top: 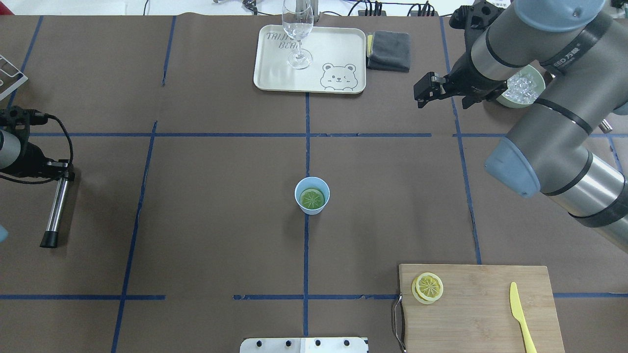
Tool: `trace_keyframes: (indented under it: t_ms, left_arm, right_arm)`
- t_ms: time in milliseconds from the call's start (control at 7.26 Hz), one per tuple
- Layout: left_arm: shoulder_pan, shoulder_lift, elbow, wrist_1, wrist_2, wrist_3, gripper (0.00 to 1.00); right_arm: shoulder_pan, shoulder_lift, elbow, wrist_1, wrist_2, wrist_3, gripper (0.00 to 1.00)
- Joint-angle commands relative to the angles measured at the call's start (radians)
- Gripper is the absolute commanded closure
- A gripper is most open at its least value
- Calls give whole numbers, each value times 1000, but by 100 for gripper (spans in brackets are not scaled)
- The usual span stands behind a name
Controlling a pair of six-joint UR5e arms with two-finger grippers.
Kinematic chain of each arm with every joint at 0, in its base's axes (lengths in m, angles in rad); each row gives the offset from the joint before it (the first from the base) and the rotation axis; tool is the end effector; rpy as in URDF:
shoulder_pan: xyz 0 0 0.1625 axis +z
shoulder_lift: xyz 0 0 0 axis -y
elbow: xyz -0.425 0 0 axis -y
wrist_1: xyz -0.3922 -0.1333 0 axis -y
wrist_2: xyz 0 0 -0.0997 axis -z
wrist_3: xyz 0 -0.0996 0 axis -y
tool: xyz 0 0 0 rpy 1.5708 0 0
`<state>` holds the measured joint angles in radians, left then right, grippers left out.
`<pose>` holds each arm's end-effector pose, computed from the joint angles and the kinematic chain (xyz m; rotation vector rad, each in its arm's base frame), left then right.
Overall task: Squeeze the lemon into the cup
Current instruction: 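Grasp the steel muddler with the left gripper while the right arm withdraws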
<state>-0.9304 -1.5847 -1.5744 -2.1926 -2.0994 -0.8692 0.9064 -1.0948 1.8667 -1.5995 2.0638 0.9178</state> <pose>0.2497 -0.4741 0.5901 0.1049 0.7984 -0.0474 -0.3074 -0.5322 0.2638 0.1773 -0.8468 0.0543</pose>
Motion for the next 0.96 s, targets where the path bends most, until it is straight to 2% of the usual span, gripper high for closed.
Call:
trace_keyframes:
  t_ms: [0, 138, 276, 551, 689, 827]
  left_arm:
    - [-10, 46, -135, 4, 4, 15, 100]
    - [-13, 54, -194, 2, 4, 18, 100]
    - [-11, 40, -246, 1, 57, 19, 100]
    - [-4, -1, -320, 2, 291, 18, 100]
    - [-1, -18, -350, 4, 376, 4, 100]
    - [1, -32, -393, 2, 412, 6, 100]
  right_arm:
    - [14, -10, 2, 0, 10, -19, 0]
    - [25, -32, 14, 0, 31, -31, 0]
    - [49, -46, 18, 0, 53, -65, 0]
    - [89, -54, 22, 0, 93, -76, 0]
    - [91, -66, 29, 0, 93, -76, 0]
    - [91, -79, 46, 0, 93, -74, 0]
